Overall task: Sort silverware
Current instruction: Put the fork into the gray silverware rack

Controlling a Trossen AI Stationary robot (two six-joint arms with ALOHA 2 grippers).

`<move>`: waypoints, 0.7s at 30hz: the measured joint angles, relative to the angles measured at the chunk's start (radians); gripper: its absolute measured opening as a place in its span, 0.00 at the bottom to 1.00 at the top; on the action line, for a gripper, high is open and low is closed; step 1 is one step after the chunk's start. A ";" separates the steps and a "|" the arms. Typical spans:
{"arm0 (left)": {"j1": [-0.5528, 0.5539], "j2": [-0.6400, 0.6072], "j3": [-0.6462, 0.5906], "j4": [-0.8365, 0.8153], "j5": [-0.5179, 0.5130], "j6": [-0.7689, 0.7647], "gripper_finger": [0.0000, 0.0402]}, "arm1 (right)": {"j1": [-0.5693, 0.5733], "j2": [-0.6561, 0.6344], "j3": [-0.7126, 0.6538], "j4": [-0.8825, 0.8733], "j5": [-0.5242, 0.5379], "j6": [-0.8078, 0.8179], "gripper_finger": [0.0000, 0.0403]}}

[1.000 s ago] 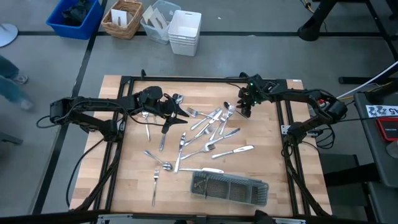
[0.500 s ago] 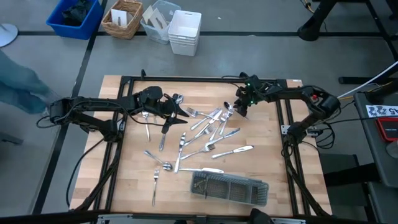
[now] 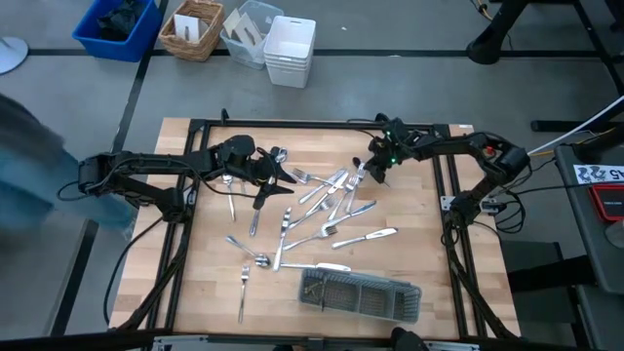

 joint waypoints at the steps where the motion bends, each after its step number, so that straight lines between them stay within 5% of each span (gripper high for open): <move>1: 0.000 0.000 0.000 0.000 0.000 0.000 0.33 | 0.000 -0.001 0.000 0.000 -0.008 0.003 0.07; 7: 0.000 0.000 0.000 -0.001 0.000 -0.002 0.33 | -0.001 0.001 0.000 0.009 -0.099 0.014 0.05; 21: 0.000 0.000 0.000 -0.009 0.000 -0.003 0.33 | 0.000 -0.057 -0.001 0.018 -0.112 0.063 0.02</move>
